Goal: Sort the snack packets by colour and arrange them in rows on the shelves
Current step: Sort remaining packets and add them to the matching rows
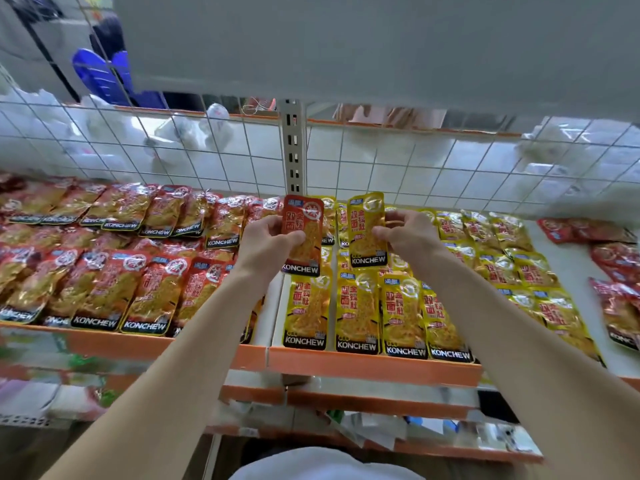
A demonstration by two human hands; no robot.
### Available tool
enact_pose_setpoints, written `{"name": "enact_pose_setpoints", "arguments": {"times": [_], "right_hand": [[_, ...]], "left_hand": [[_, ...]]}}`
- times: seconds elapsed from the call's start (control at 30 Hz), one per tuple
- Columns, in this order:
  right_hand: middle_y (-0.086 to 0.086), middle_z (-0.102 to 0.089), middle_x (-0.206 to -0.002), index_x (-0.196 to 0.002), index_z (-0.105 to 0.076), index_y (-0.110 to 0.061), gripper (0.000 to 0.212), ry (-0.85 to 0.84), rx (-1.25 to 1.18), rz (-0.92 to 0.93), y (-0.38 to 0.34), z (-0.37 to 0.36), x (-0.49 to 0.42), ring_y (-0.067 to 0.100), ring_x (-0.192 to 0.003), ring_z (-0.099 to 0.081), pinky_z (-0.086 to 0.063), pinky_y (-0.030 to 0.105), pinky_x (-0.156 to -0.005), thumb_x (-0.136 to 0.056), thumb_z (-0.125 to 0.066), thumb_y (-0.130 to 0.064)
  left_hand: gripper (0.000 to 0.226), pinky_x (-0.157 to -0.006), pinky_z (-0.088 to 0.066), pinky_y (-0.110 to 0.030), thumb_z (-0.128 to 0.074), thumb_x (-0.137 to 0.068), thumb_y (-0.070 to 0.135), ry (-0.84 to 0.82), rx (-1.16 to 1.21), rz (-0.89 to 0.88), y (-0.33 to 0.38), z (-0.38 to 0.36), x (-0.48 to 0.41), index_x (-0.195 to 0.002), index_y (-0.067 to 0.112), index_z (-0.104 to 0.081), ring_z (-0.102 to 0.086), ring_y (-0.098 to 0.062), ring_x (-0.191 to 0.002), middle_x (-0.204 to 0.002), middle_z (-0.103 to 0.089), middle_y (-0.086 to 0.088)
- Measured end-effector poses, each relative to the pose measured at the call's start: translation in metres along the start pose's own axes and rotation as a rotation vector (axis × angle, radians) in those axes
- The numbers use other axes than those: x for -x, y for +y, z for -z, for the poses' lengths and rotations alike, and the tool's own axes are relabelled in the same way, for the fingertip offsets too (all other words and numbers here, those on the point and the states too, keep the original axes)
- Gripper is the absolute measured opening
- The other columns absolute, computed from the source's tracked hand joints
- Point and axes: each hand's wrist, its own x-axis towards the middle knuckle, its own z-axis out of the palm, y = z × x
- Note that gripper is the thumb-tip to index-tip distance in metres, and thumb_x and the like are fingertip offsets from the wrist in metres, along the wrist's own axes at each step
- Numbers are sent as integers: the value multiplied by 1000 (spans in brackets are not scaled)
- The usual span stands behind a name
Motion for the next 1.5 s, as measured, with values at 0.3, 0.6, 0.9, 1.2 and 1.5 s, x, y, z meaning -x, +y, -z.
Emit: {"name": "enact_pose_setpoints", "arguments": {"times": [0.3, 0.6, 0.9, 1.2, 1.5], "right_hand": [[9, -70, -96, -100, -71, -6, 16, 74, 203, -5, -3, -26, -26, 26, -94, -65, -54, 39, -88, -85, -73, -11], [7, -62, -97, -108, -71, -4, 26, 194, 382, 0, 0, -39, -44, 18, -90, -56, -41, 24, -78, -84, -74, -15], [12, -67, -94, -88, -67, -10, 8, 270, 511, 83, 1, -50, -49, 29, -100, -59, -52, 37, -83, -82, -69, -14], [12, -63, -95, -97, -64, -5, 16, 318, 671, 118, 9, -57, -46, 25, -88, -55, -46, 33, -71, -88, -64, -18], [11, -61, -98, -99, -61, -9, 16, 272, 609, 160, 6, -48, -31, 30, -97, -55, -48, 38, -79, -92, -57, -23]], "left_hand": [[5, -92, -57, -47, -73, -86, 13, -35, -77, -3, -2, 15, -30, -89, 15, -70, -71, -28, -94, -95, -74, -9], [9, -91, -57, -48, -72, -87, 13, -69, -119, -30, -7, 21, -39, -95, 10, -69, -70, -32, -96, -98, -72, -14], [7, -84, -59, -39, -71, -89, 14, -108, -120, -67, -6, 26, -41, -95, 12, -67, -71, -26, -92, -95, -72, -10], [9, -83, -59, -36, -72, -89, 15, -91, -110, -73, -12, 29, -39, -97, 14, -69, -71, -23, -91, -95, -72, -6], [11, -91, -57, -46, -72, -89, 15, -61, -100, -43, -10, 37, -30, -100, 14, -69, -70, -26, -95, -98, -73, -8]]}}
